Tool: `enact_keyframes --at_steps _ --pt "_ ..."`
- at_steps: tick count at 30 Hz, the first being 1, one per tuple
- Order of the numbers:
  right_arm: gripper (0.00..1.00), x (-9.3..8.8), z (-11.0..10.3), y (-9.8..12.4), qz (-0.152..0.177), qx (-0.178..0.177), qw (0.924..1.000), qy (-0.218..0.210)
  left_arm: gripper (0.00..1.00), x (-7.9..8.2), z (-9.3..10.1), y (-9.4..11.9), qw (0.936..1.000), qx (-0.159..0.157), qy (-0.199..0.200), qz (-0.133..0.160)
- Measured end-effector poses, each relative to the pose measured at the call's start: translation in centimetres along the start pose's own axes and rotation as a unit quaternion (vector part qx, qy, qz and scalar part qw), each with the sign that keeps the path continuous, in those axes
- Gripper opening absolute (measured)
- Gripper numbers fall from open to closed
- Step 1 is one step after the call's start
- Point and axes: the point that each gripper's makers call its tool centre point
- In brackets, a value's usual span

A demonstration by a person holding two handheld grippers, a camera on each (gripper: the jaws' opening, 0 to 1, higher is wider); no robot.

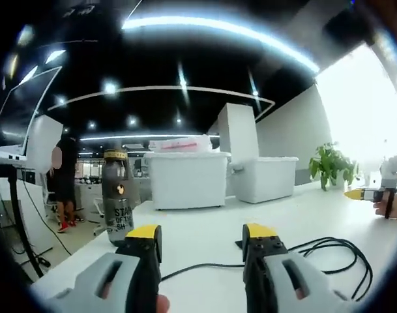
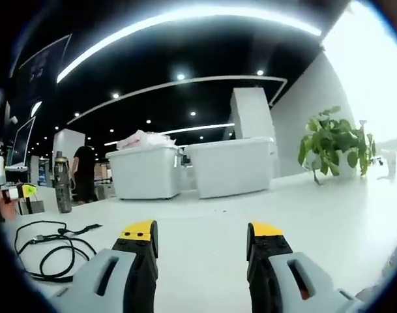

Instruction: Coil the Type-C to USB data cable on the desktop and secure it with Velcro straps.

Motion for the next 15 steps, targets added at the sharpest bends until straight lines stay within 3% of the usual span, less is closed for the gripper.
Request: enact_keyframes --at_steps 3,9,15 --pt "0.55 0.4 -0.2 0.0 0.001 0.0 0.9999 0.015 0.51 1.4 0.4 0.5 0.9991 0.0 -0.029 0.03" --pt "0.57 0.9 -1.3 -0.1 0.0 0.011 0.999 0.042 0.51 2.4 0.9 1.3 0.9964 0.008 -0.067 0.052" --pt "0.6 0.5 -2.3 -0.3 -0.009 0.031 0.998 0.054 0.51 1.7 0.7 1.4 0.9986 0.006 -0.043 0.029"
Point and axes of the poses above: the point that each gripper's makers call its tool centre point, and the gripper's own axes: y roughly backward along the fingers, z roughly to its right, x roughly out of its top, and after that the axes turned 13 degrees about x, right-handed
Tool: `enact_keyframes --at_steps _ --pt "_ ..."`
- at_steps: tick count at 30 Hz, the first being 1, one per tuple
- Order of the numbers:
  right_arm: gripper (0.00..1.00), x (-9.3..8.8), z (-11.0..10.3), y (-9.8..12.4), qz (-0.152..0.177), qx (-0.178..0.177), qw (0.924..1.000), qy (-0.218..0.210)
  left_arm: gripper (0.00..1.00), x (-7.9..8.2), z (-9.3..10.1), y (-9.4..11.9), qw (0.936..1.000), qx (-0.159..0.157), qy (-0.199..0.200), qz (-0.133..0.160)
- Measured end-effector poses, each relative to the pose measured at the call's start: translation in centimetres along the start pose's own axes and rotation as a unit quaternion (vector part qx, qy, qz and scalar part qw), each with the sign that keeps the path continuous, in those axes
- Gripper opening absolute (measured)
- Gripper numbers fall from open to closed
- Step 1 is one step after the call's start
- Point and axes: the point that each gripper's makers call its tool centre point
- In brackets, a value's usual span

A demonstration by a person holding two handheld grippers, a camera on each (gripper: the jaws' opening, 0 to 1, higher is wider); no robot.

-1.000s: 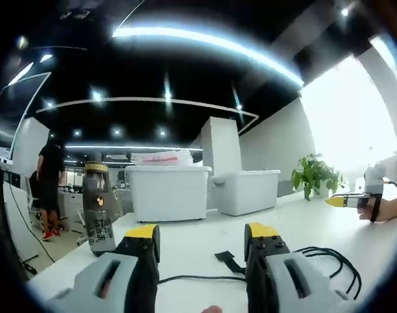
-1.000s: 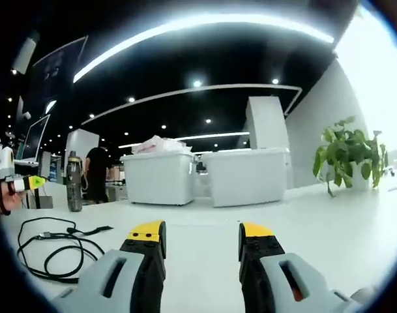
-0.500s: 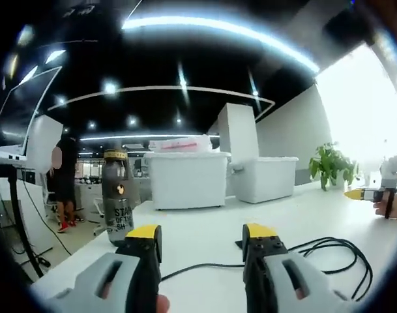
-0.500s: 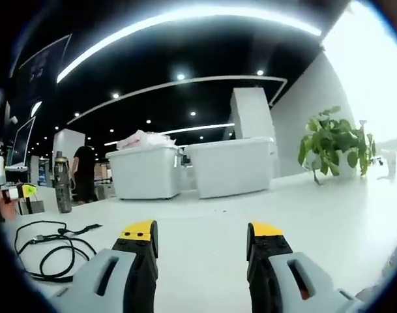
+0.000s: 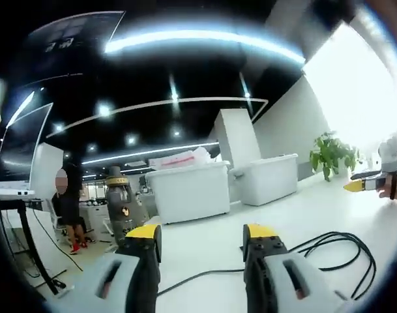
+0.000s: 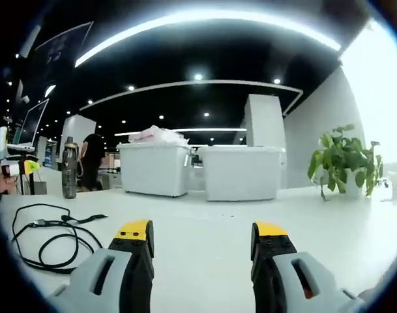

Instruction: Coil the Type-C to USB data cable on the desktop and secure it with Velcro straps.

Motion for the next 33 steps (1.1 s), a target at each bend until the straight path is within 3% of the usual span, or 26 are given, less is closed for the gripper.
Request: enact_keyframes --at_steps 12,21,27,33 --pt "0.6 -1.0 1.0 0.1 -0.009 -0.007 0.9991 -0.041 0.55 -1.8 0.0 -0.2 0.9988 0.003 0.018 -0.046" --pt "0.61 -0.9 0.8 -0.2 -0.017 0.0 0.9998 -0.015 0.55 -1.5 0.0 -0.1 0.9986 -0.005 0.006 -0.052" --pt "0.6 0.2 -3.1 -1.1 -0.026 0.077 0.9967 0.008 0.56 -1.4 0.0 0.7 0.9972 -0.033 0.006 -0.067" --pt "0.6 0.5 -6.4 -1.7 -0.046 0.133 0.99 -0.012 0.55 -4.2 -1.5 2.1 0.9875 -0.045 -0.014 -0.15"
Point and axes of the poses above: the point that each gripper's makers call its tool centre point, and the gripper's own axes: y roughly backward along the fingers, z roughly to its right, x roughly out of its top, and after that the axes turned 13 degrees about x, right-handed
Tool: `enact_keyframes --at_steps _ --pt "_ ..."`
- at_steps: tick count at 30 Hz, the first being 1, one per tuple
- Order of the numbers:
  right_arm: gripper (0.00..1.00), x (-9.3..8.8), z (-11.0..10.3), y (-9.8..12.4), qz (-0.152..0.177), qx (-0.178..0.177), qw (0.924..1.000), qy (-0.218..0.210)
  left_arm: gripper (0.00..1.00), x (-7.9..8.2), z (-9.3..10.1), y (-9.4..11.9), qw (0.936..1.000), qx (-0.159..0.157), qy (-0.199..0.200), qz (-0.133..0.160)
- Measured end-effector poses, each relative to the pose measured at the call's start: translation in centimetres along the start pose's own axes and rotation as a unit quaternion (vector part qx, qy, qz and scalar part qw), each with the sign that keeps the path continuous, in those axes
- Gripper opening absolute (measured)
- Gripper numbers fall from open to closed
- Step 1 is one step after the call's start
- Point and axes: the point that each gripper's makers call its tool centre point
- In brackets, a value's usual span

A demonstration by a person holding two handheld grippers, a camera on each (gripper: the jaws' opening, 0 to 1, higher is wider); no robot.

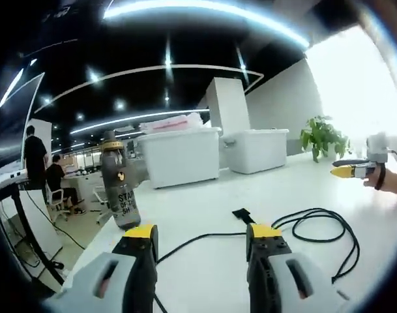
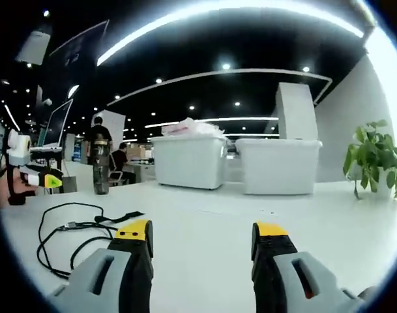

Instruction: Coil the Type-C to USB data cable on the desktop and secure it with Velcro straps.

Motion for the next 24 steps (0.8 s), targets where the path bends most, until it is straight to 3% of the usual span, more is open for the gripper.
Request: enact_keyframes --at_steps 5,12,15,24 --pt "0.58 -0.8 -2.9 -1.8 -0.039 0.058 0.9975 0.0 0.56 -0.8 -0.8 0.4 0.9999 -0.013 -0.006 -0.008" --pt "0.53 -0.5 -5.9 -3.5 -0.057 0.105 0.9928 0.008 0.57 -0.8 -0.7 0.6 0.9992 -0.04 0.004 -0.007" --pt "0.54 0.0 -7.3 -4.2 -0.061 0.135 0.989 -0.005 0.58 -0.8 -0.6 0.6 0.9986 -0.051 -0.014 -0.008" --pt "0.55 1.6 -10.8 -6.9 -0.081 0.201 0.976 0.021 0.59 -0.4 -0.8 -0.3 0.9973 -0.07 -0.022 -0.008"
Point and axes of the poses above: the point that each gripper's makers call its tool centre point, and the gripper's own axes: y roughly backward along the fingers, z roughly to its right, x roughly out of its top, and after that the axes turned 13 degrees about x, right-handed
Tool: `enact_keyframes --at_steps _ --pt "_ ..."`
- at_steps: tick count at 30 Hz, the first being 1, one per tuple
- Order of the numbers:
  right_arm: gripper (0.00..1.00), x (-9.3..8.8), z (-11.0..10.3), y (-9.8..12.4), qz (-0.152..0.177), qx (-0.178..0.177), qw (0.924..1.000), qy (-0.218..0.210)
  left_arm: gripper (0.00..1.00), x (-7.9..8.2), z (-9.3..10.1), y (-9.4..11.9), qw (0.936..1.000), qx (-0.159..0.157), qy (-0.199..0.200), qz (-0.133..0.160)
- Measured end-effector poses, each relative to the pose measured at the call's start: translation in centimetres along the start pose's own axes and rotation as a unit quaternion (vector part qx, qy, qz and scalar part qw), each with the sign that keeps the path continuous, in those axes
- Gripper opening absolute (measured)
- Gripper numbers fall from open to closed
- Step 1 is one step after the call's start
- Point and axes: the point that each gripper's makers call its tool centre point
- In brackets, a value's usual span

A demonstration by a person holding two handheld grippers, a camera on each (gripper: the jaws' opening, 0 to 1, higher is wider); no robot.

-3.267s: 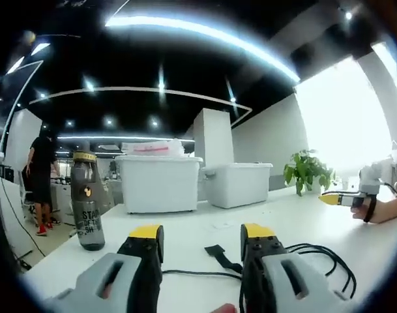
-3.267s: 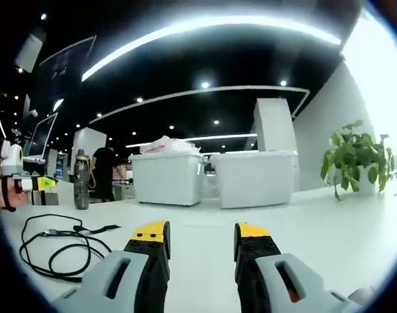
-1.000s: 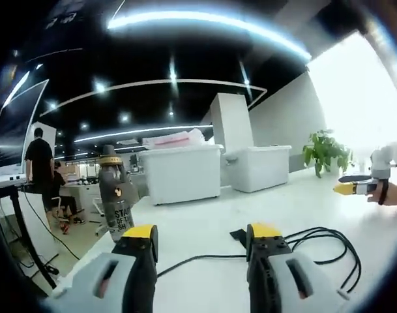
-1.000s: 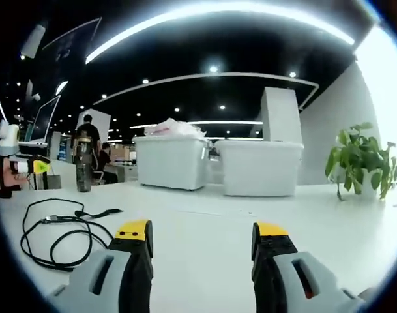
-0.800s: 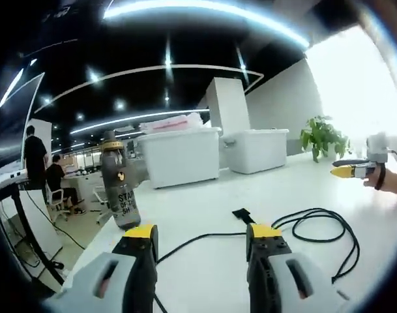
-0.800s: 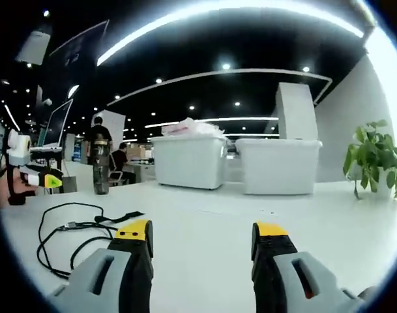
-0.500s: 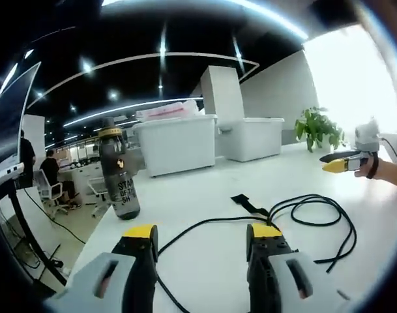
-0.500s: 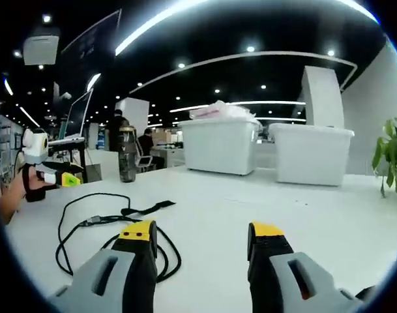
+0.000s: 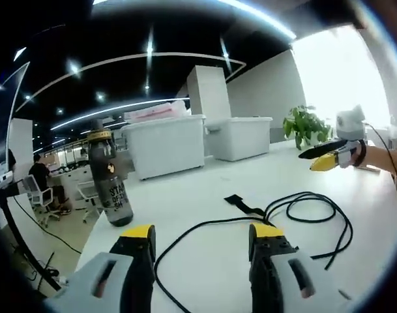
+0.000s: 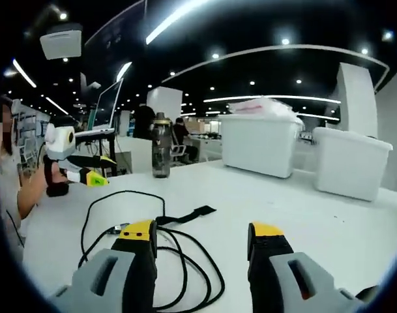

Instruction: Coil the Type-C to USB data cable on the desktop and secure it with Velcro straps.

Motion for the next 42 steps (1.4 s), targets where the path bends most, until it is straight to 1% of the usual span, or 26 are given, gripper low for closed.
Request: enact_keyframes --at_steps 3,6,7,9,13,16,19,20,26,30,32,33,35,37,42 --pt "0.54 0.7 -1.2 -1.2 -0.002 0.032 0.9994 -0.01 0.59 0.0 -0.1 -0.2 1.0 -0.007 0.0 -0.005" --pt "0.54 1.2 -2.0 -2.3 -0.008 0.053 0.9985 -0.011 0.59 0.0 0.5 -0.2 0.9989 -0.037 -0.03 -0.008" --pt "0.54 1.4 -2.2 -2.7 -0.011 0.059 0.9982 -0.009 0.59 0.1 0.3 -0.2 0.9991 -0.033 -0.023 -0.011" --pt "0.54 1.7 -3.1 -3.7 -0.017 0.08 0.9967 0.0 0.59 0.1 0.4 -0.1 0.9985 -0.043 -0.03 -0.014" --pt "0.51 2.5 -4.1 -5.3 -0.021 0.109 0.9939 0.003 0.59 0.2 0.0 -0.1 0.9981 -0.047 -0.036 -0.017" --pt "0.51 3.5 -4.9 -6.2 -0.01 0.12 0.9926 0.017 0.59 0.0 0.0 0.0 0.9981 -0.047 -0.032 -0.022" --pt "0.51 4.1 -5.5 -7.1 -0.006 0.131 0.9912 0.019 0.58 -0.5 -0.1 0.1 0.9983 -0.044 -0.018 -0.034" --pt "0.51 4.1 -5.8 -7.5 -0.007 0.138 0.9903 0.016 0.58 -0.7 0.0 0.1 0.9983 -0.045 -0.013 -0.035" --pt "0.51 3.2 -6.2 -9.2 -0.023 0.154 0.9878 -0.001 0.58 -1.3 0.4 -0.3 0.9989 -0.042 0.009 -0.019" --pt "0.51 2.1 -6.5 -10.6 -0.04 0.162 0.9859 0.007 0.58 -1.5 0.5 -0.7 0.9988 -0.043 0.022 -0.013" --pt "0.51 1.8 -6.5 -11.2 -0.042 0.166 0.9853 0.006 0.58 -1.2 0.6 -0.7 0.9981 -0.044 0.043 0.002" --pt "0.52 1.7 -6.6 -11.4 -0.04 0.168 0.985 0.004 0.58 -1.1 0.5 -0.5 0.9979 -0.043 0.047 0.007" --pt "0.53 1.6 -6.5 -11.9 -0.036 0.169 0.9849 -0.002 0.58 -1.2 0.1 -0.6 0.9987 -0.032 0.039 0.008" --pt "0.53 1.5 -6.5 -12.4 -0.035 0.167 0.9853 -0.004 0.58 -1.6 -0.6 -0.7 0.9998 -0.013 0.016 0.005" --pt "0.53 1.7 -6.0 -13.0 -0.023 0.164 0.9861 -0.011 0.58 -2.0 -0.7 -0.7 0.9999 -0.007 0.011 -0.002"
Point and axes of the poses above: the point that each gripper's makers call its tool centre point, and the gripper's own axes: y roughly backward along the fingers, z roughly to its right, x roughly out of its top, and after that the axes turned 13 degrees about x, right-handed
